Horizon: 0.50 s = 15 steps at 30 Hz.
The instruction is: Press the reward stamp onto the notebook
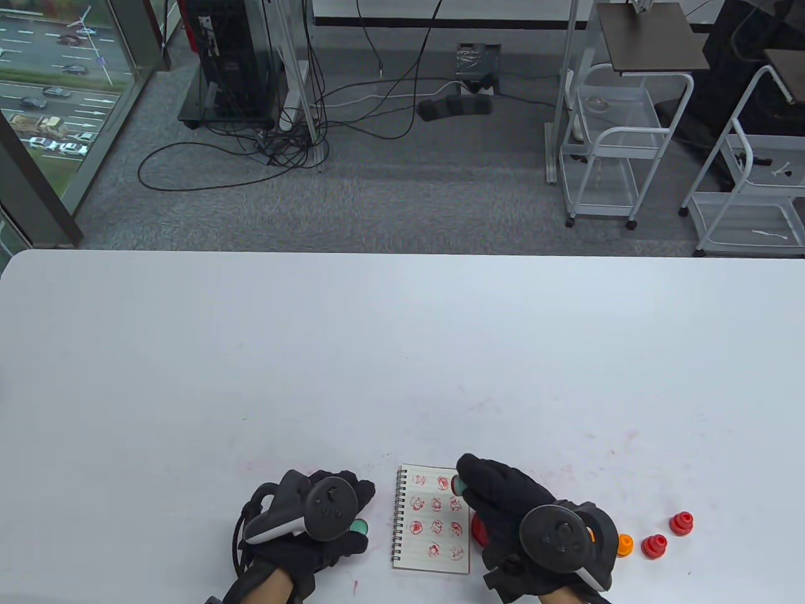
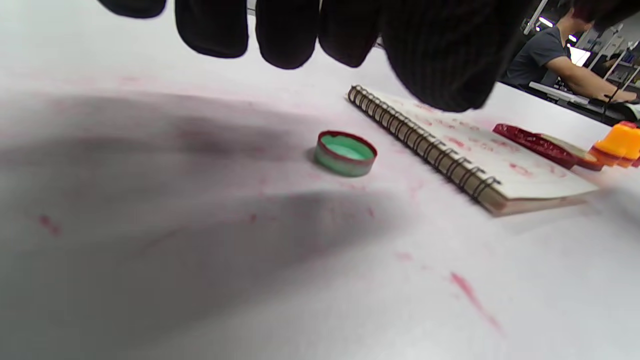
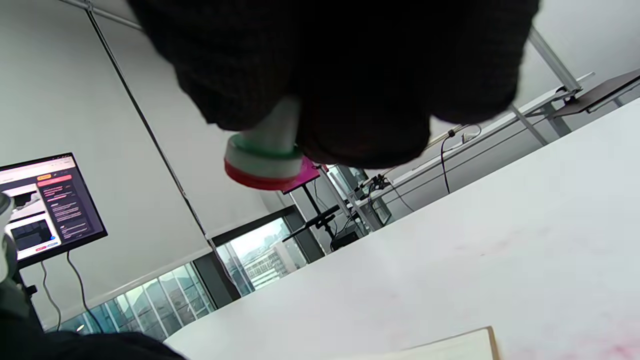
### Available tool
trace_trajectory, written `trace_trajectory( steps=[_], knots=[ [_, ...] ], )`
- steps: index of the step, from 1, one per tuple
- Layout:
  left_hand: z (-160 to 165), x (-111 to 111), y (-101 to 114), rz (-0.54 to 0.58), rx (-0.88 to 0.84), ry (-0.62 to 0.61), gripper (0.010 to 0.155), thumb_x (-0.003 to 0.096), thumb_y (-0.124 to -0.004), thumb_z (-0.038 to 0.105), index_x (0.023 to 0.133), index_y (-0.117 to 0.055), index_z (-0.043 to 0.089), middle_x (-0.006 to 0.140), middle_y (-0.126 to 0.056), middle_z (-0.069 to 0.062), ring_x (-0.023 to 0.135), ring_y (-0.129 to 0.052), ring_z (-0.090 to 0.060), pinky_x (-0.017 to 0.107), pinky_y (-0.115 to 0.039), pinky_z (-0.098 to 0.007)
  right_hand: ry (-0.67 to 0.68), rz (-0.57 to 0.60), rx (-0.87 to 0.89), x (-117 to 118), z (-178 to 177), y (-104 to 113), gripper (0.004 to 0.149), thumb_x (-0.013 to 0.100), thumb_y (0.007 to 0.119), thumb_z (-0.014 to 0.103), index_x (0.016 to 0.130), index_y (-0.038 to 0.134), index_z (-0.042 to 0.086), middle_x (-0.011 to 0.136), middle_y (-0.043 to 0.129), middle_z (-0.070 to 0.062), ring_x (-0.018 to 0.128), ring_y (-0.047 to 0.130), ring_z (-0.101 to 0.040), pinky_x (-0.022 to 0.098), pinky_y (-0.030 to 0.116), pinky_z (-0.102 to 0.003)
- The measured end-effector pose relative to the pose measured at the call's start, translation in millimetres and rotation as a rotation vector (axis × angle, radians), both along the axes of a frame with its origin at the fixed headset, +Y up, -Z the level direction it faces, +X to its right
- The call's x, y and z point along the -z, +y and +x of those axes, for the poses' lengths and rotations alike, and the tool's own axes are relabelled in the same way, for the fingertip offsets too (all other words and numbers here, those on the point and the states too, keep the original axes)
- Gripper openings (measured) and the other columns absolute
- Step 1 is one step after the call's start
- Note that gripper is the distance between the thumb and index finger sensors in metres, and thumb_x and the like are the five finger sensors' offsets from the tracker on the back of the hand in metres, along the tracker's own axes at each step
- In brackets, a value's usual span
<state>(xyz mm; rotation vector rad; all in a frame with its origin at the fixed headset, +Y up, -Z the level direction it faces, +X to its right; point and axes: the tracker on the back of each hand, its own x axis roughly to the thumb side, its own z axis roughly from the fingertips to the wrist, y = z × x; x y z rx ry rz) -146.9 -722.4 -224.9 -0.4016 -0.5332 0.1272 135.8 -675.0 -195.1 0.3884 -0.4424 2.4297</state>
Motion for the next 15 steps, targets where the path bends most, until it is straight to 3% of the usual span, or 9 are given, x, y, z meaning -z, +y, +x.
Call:
trace_trajectory(
  steps=[7,8,10,15],
  knots=[
    [13.2,2.3,-19.4,0.003,0.122,-0.031,0.077,0.0431,-0.084,0.046,0.112,-0.061,0.022,0.11,-0.061,-0.011,0.096,-0.062,-0.04,0.074,-0.054,-0.063,0.03,-0.029,0.064,-2.8,1.6,-0.8,0.044,0.038,0.086,0.028,0.081,0.087,0.021,0.075,0.099,-0.011,0.046,0.104,-0.023,0.034,0.092,-0.037],
    [12.2,3.6,-22.7,0.042,0.112,-0.015,0.073,0.0429,-0.085,0.045,0.109,-0.062,0.026,0.108,-0.063,-0.008,0.094,-0.063,-0.037,0.074,-0.055,-0.062,0.027,-0.025,0.069,-3.0,1.9,-1.1,0.044,0.038,0.086,0.028,0.082,0.087,0.021,0.075,0.099,-0.011,0.046,0.104,-0.023,0.034,0.092,-0.037],
    [9.4,5.2,-24.3,0.007,0.089,0.014,0.072,0.0424,-0.085,0.045,0.108,-0.06,0.029,0.107,-0.061,-0.005,0.094,-0.06,-0.034,0.075,-0.053,-0.063,0.026,-0.029,0.066,-2.8,2.3,-1.1,0.044,0.038,0.086,0.028,0.082,0.087,0.021,0.075,0.099,-0.011,0.046,0.104,-0.023,0.034,0.092,-0.037],
    [9.2,6.4,-24.3,0.072,0.018,0.032,0.063,0.0414,-0.087,0.038,0.101,-0.07,0.028,0.102,-0.07,-0.005,0.09,-0.066,-0.034,0.073,-0.057,-0.062,0.032,-0.038,0.067,-1.8,3.2,-2.4,0.044,0.038,0.086,0.028,0.082,0.087,0.021,0.075,0.099,-0.011,0.046,0.104,-0.024,0.034,0.092,-0.037]
  ],
)
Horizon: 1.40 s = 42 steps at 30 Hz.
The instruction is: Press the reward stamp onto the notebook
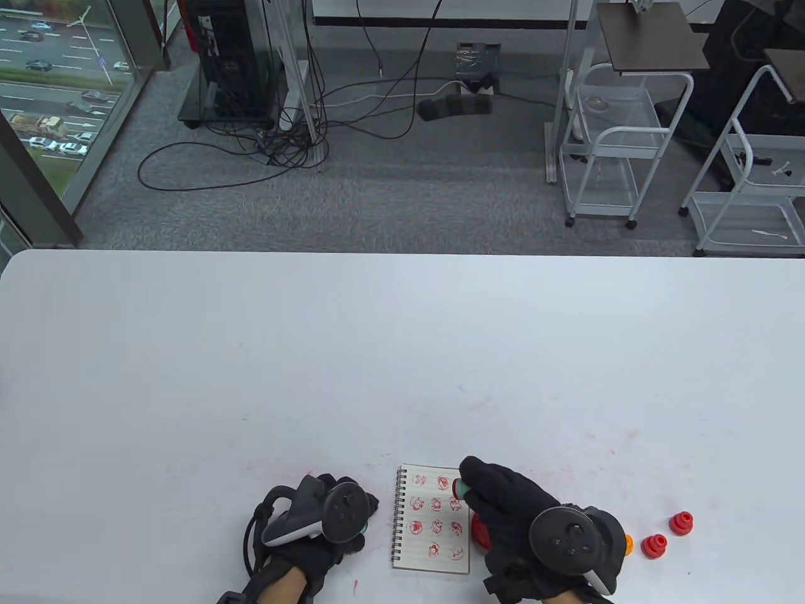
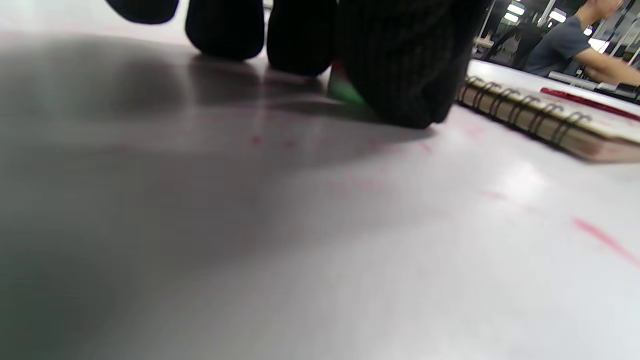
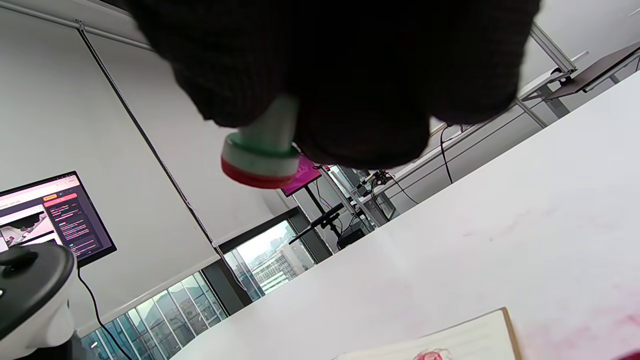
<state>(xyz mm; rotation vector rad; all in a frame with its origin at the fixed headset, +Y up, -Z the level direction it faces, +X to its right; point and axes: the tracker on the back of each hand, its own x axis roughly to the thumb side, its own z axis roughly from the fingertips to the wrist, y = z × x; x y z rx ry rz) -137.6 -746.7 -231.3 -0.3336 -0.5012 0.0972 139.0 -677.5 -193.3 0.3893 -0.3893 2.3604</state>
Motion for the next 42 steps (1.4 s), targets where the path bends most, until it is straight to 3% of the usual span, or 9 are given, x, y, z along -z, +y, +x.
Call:
trace_trajectory(
  steps=[5,8,11,14,15,17,21,26,42],
  knots=[
    [-1.4,-0.2,5.0,-0.009,-0.051,0.0,0.06,0.0436,-0.084,0.035,0.102,-0.071,0.025,0.1,-0.075,-0.012,0.089,-0.071,-0.04,0.071,-0.06,-0.063,0.018,0.006,-0.013,-1.9,-2.2,0.7,0.044,0.038,0.086,0.028,0.082,0.087,0.021,0.075,0.099,-0.011,0.045,0.103,-0.023,0.033,0.092,-0.036],
    [-1.2,-6.1,21.4,0.062,-0.204,-0.011,0.058,0.0455,-0.083,0.031,0.102,-0.07,0.03,0.103,-0.08,-0.013,0.089,-0.086,-0.046,0.065,-0.072,-0.062,0.074,-0.015,-0.012,-5.1,-9.8,0.1,0.05,0.038,0.085,0.031,0.086,0.083,0.02,0.07,0.1,-0.012,0.04,0.102,-0.02,0.03,0.091,-0.033],
    [0.8,-8.7,30.7,0.066,-0.383,-0.01,0.057,0.0443,-0.085,0.029,0.1,-0.074,0.029,0.098,-0.084,-0.015,0.082,-0.093,-0.039,0.061,-0.079,-0.058,0.125,-0.026,-0.023,-8.1,-20.0,1.0,0.053,0.038,0.083,0.03,0.089,0.077,0.017,0.073,0.096,-0.011,0.043,0.1,-0.02,0.032,0.09,-0.033],
    [4.3,-10.2,35.5,0.06,-0.519,-0.007,0.062,0.0433,-0.087,0.031,0.102,-0.072,0.021,0.093,-0.084,-0.015,0.077,-0.093,-0.035,0.061,-0.079,-0.056,0.186,-0.052,0.001,-12.4,-28.6,0.4,0.054,0.038,0.083,0.028,0.09,0.073,0.016,0.077,0.091,-0.011,0.048,0.099,-0.021,0.036,0.09,-0.033],
    [6.5,-11.3,37.1,0.059,-0.534,-0.018,0.067,0.0429,-0.087,0.032,0.104,-0.068,0.013,0.091,-0.084,-0.013,0.075,-0.093,-0.032,0.06,-0.079,-0.055,0.197,-0.056,0.012,-13.6,-31.3,0.0,0.055,0.038,0.083,0.027,0.09,0.072,0.015,0.078,0.091,-0.012,0.047,0.1,-0.02,0.035,0.091,-0.032],
    [8.7,-12.5,38.2,0.046,-0.53,-0.048,0.073,0.0431,-0.088,0.034,0.107,-0.063,0.009,0.088,-0.085,-0.01,0.073,-0.094,-0.029,0.06,-0.08,-0.053,0.209,-0.053,0.014,-14.3,-34.4,-0.5,0.054,0.038,0.084,0.027,0.089,0.074,0.015,0.076,0.092,-0.013,0.044,0.102,-0.019,0.032,0.093,-0.03],
    [12.4,-14.2,39.7,0.039,-0.545,-0.08,0.066,0.0416,-0.089,0.035,0.1,-0.073,0.009,0.078,-0.091,-0.007,0.065,-0.097,-0.024,0.056,-0.083,-0.051,0.234,-0.007,-0.015,-16.6,-39.8,-1.5,0.05,0.037,0.085,0.029,0.085,0.078,0.017,0.073,0.095,-0.012,0.042,0.105,-0.017,0.03,0.096,-0.028],
    [17.3,-17.6,42.1,0.081,-0.539,-0.121,0.07,0.0337,-0.089,0.048,0.09,-0.083,0.008,0.063,-0.098,-0.001,0.051,-0.101,-0.019,0.051,-0.087,-0.049,0.265,0.022,-0.01,-19.2,-44.4,-1.7,0.049,0.037,0.086,0.029,0.084,0.079,0.017,0.073,0.096,-0.011,0.041,0.106,-0.017,0.03,0.096,-0.028],
    [20.2,-20.8,43.6,0.094,-0.555,-0.162,0.074,0.0296,-0.083,0.058,0.085,-0.089,0.01,0.059,-0.099,-0.001,0.048,-0.101,-0.02,0.053,-0.085,-0.052,0.296,0.06,-0.122,-23.5,-55.2,-3.7,0.048,0.036,0.086,0.028,0.083,0.081,0.018,0.073,0.096,-0.011,0.043,0.105,-0.018,0.032,0.095,-0.03]
  ],
)
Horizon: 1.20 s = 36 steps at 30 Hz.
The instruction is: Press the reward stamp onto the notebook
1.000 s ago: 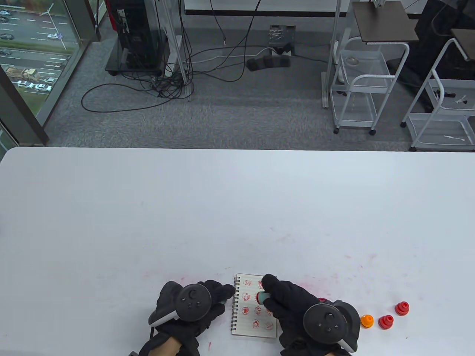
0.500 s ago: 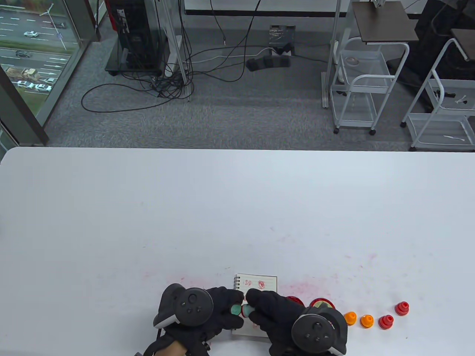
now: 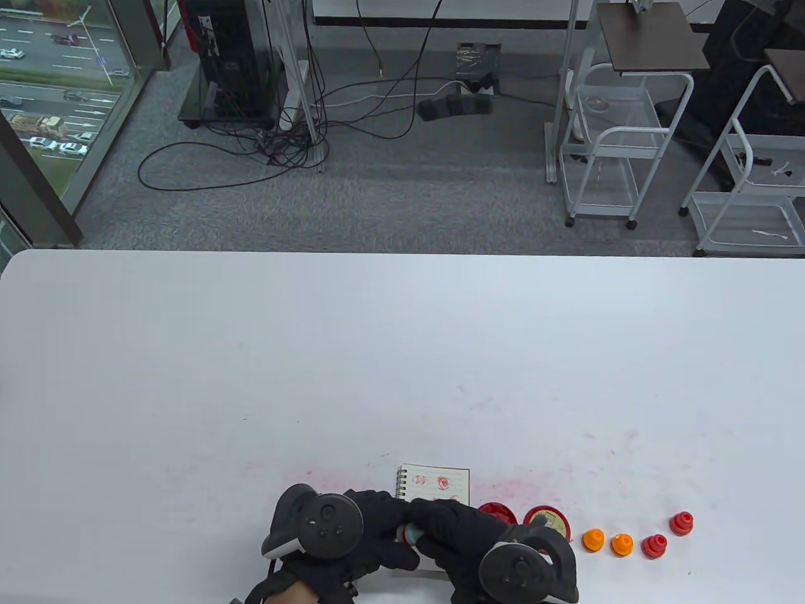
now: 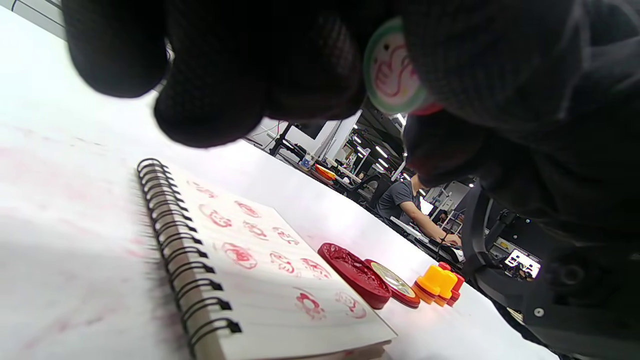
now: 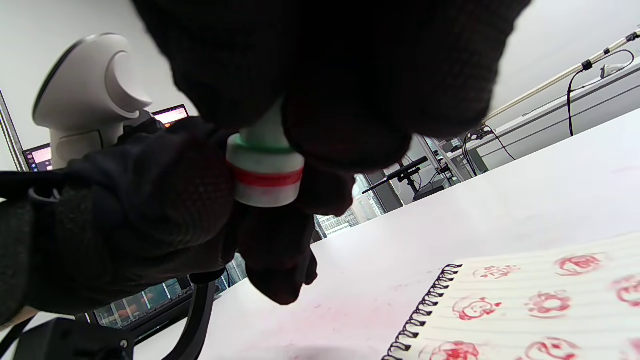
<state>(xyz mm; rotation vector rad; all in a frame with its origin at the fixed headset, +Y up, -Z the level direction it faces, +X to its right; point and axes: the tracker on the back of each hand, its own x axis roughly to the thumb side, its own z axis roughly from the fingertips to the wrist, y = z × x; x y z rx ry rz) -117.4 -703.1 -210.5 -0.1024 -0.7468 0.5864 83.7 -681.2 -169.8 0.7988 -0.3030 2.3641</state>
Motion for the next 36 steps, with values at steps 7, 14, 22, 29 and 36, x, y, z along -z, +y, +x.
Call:
trace_trajectory(
  steps=[7,14,22,29,36],
  knots=[
    [0.8,-0.8,0.4,-0.006,-0.021,-0.008,0.074,0.0296,-0.083,0.058,0.085,-0.089,0.01,0.059,-0.099,-0.001,0.049,-0.101,-0.02,0.054,-0.085,-0.052,-0.016,0.004,0.047,1.1,2.4,1.7,0.048,0.036,0.087,0.028,0.082,0.081,0.019,0.073,0.096,-0.011,0.042,0.105,-0.017,0.032,0.096,-0.029],
    [1.9,-2.9,1.2,0.024,-0.012,-0.003,0.074,0.0293,-0.083,0.058,0.085,-0.089,0.01,0.059,-0.1,-0.001,0.049,-0.101,-0.02,0.053,-0.085,-0.052,0.012,-0.046,0.063,3.6,4.3,0.4,0.046,0.035,0.088,0.027,0.081,0.083,0.019,0.072,0.097,-0.011,0.042,0.105,-0.018,0.032,0.096,-0.03],
    [0.5,-3.5,2.2,0.04,-0.029,0.004,0.074,0.0289,-0.082,0.058,0.084,-0.09,0.009,0.057,-0.1,-0.001,0.047,-0.102,-0.02,0.053,-0.086,-0.053,0.007,-0.033,0.045,2.4,3.4,1.0,0.045,0.035,0.087,0.026,0.08,0.084,0.02,0.072,0.097,-0.011,0.042,0.105,-0.018,0.032,0.096,-0.03],
    [2.1,-3.5,2.3,0.049,0.003,-0.002,0.074,0.0277,-0.082,0.059,0.082,-0.091,0.009,0.055,-0.1,0.0,0.045,-0.102,-0.019,0.053,-0.086,-0.053,0.002,-0.007,0.024,1.5,2.4,2.9,0.042,0.033,0.09,0.023,0.074,0.09,0.021,0.071,0.1,-0.011,0.041,0.107,-0.02,0.032,0.097,-0.032],
    [2.1,-4.9,4.0,0.066,0.016,-0.001,0.073,0.0278,-0.082,0.058,0.081,-0.091,0.009,0.055,-0.1,0.0,0.045,-0.102,-0.02,0.053,-0.086,-0.053,0.001,-0.011,0.036,1.0,1.7,2.2,0.041,0.032,0.091,0.023,0.073,0.092,0.021,0.071,0.1,-0.011,0.042,0.107,-0.021,0.033,0.097,-0.032]
  ],
)
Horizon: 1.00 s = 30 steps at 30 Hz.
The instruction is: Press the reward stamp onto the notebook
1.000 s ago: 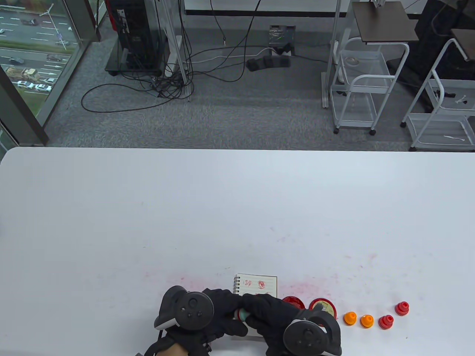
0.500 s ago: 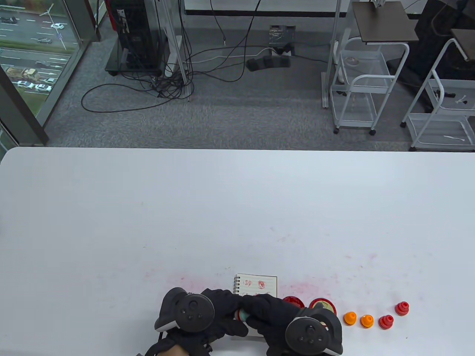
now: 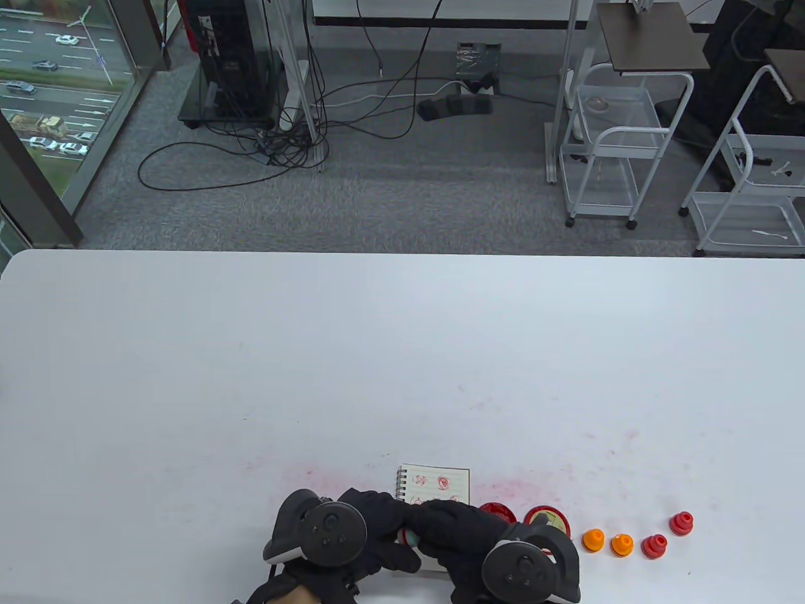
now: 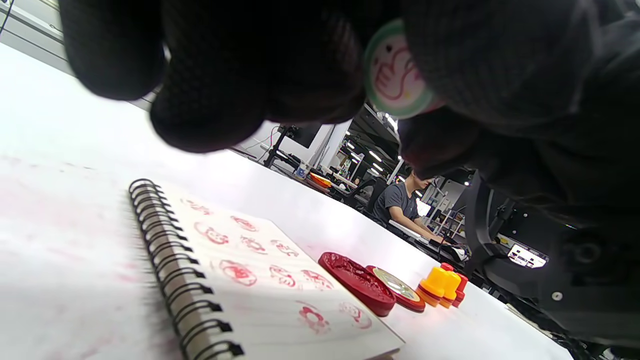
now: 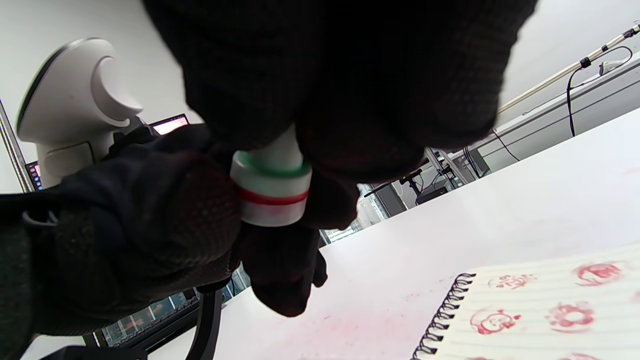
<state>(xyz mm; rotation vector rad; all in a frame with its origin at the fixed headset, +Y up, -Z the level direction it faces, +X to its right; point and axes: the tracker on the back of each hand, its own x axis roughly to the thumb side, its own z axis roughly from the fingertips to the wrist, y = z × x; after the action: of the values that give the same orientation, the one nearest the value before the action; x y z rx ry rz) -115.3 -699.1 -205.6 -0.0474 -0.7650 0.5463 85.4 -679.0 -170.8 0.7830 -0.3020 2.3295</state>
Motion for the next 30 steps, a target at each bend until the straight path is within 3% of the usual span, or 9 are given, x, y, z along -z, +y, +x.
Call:
trace_trajectory(
  steps=[6,9,13,17,24,30],
  knots=[
    [-0.1,0.1,-0.5,0.0,0.013,0.0,0.073,0.0278,-0.082,0.059,0.081,-0.091,0.009,0.054,-0.101,0.0,0.044,-0.102,-0.019,0.053,-0.086,-0.053,0.004,-0.009,-0.01,0.2,-2.0,-1.8,0.041,0.032,0.091,0.023,0.073,0.092,0.02,0.072,0.1,-0.011,0.043,0.107,-0.021,0.033,0.097,-0.032],
    [-1.1,3.3,-0.9,-0.074,0.023,-0.003,0.084,0.0298,-0.08,0.061,0.096,-0.079,0.01,0.074,-0.094,-0.005,0.064,-0.097,-0.026,0.061,-0.078,-0.057,-0.024,-0.002,0.004,1.7,0.3,-2.9,0.042,0.035,0.089,0.024,0.077,0.09,0.02,0.074,0.099,-0.011,0.044,0.106,-0.02,0.034,0.097,-0.031],
    [-11.4,5.1,5.6,0.008,0.063,0.042,0.088,0.0321,-0.079,0.062,0.104,-0.07,0.012,0.091,-0.087,-0.009,0.079,-0.092,-0.033,0.065,-0.074,-0.059,-0.053,0.0,0.004,3.0,5.5,-2.0,0.043,0.036,0.088,0.024,0.078,0.089,0.02,0.075,0.098,-0.012,0.045,0.105,-0.021,0.034,0.095,-0.033],
    [-34.0,8.5,12.2,0.078,0.172,0.134,0.084,0.0354,-0.079,0.06,0.105,-0.071,0.014,0.098,-0.084,-0.011,0.084,-0.09,-0.036,0.066,-0.073,-0.061,-0.111,0.01,-0.053,5.6,21.0,13.2,0.044,0.037,0.088,0.025,0.081,0.087,0.021,0.077,0.097,-0.01,0.05,0.102,-0.026,0.038,0.091,-0.039],
    [-59.8,16.8,13.1,0.045,0.212,0.223,0.079,0.0419,-0.073,0.062,0.107,-0.072,0.017,0.104,-0.079,-0.015,0.09,-0.085,-0.04,0.067,-0.07,-0.062,-0.341,-0.035,-0.294,35.8,93.4,42.5,0.045,0.039,0.088,0.022,0.084,0.085,0.022,0.082,0.094,-0.01,0.061,0.096,-0.033,0.046,0.086,-0.046],
    [-79.9,23.6,17.1,0.056,0.138,0.287,0.077,0.0442,-0.071,0.063,0.108,-0.071,0.019,0.107,-0.076,-0.015,0.093,-0.082,-0.042,0.069,-0.068,-0.064,-0.465,-0.192,-0.597,64.7,137.4,25.2,0.045,0.039,0.088,0.023,0.084,0.084,0.028,0.085,0.092,-0.007,0.067,0.093,-0.034,0.051,0.083,-0.049]
  ],
)
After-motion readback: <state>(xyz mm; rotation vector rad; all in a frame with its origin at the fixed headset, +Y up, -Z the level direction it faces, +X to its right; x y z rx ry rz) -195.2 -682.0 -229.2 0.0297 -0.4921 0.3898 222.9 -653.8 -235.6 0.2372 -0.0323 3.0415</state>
